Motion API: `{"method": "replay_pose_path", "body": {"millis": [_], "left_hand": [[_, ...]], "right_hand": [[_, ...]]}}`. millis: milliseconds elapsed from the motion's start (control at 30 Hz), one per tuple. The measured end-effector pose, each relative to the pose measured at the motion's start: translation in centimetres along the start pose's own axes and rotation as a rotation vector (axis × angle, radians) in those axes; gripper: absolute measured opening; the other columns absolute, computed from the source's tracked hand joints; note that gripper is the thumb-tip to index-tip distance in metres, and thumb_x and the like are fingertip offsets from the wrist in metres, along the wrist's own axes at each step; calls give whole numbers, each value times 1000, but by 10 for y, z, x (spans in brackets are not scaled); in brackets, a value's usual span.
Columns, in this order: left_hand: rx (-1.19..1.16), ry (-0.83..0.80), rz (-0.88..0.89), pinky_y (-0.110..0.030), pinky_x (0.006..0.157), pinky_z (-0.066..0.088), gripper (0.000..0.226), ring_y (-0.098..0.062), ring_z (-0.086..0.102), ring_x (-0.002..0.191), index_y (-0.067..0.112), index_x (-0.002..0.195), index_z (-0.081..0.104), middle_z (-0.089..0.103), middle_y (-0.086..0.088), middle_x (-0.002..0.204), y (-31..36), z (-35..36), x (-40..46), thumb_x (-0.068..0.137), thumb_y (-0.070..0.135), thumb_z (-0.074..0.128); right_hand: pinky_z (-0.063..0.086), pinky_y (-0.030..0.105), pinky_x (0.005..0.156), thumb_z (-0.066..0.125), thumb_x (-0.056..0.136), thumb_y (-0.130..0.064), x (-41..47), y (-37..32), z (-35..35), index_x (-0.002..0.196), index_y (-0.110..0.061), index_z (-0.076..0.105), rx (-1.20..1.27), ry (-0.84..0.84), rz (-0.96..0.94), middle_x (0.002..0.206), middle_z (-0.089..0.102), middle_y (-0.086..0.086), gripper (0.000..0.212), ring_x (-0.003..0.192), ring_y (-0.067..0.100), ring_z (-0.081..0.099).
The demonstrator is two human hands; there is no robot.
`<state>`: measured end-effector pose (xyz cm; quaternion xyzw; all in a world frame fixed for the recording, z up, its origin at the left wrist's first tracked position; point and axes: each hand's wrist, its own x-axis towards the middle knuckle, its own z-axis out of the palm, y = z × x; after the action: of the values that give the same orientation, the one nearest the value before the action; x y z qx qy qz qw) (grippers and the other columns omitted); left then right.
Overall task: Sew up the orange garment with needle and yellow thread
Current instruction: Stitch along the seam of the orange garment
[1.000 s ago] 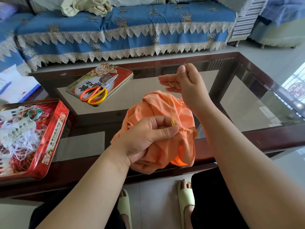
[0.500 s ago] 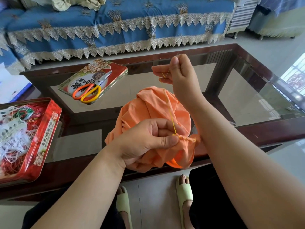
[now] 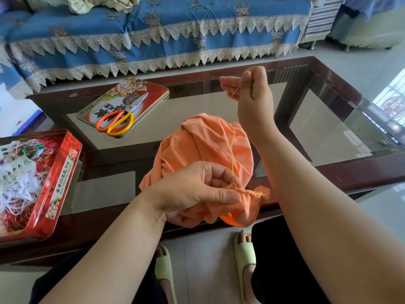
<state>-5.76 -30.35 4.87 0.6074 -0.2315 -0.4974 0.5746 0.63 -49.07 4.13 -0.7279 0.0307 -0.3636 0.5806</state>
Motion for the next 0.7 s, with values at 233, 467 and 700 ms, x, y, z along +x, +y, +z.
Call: {"method": "replay_pose_path", "body": {"millis": [233,467,700], "left_hand": [[49,-22,-3,-30,68,48,14,-14,64,71,22,82,72,70,-2,79,-4,-5,3,70,20,78],[11,69,60,-19,61,52,17,-9,63,68,11,83,67,67,-1,74,-6,-1,3,76,27,67],[13,346,80,-24,73,47,9,-12,59,76,21,76,71,66,-3,79,-16,5,24,82,28,71]], "right_hand": [[57,35,84,33,105,-14,4,7,-5,81,-21,39,60,10,106,92,69,2,25,85,10,72],[56,37,89,31,105,-15,1,-1,-1,83,-13,40,233,-83,286,97,70,15,25,92,22,72],[60,35,73,30,105,-18,-32,-79,4,87,-11,37,659,-558,495,83,72,18,21,76,28,72]]}}
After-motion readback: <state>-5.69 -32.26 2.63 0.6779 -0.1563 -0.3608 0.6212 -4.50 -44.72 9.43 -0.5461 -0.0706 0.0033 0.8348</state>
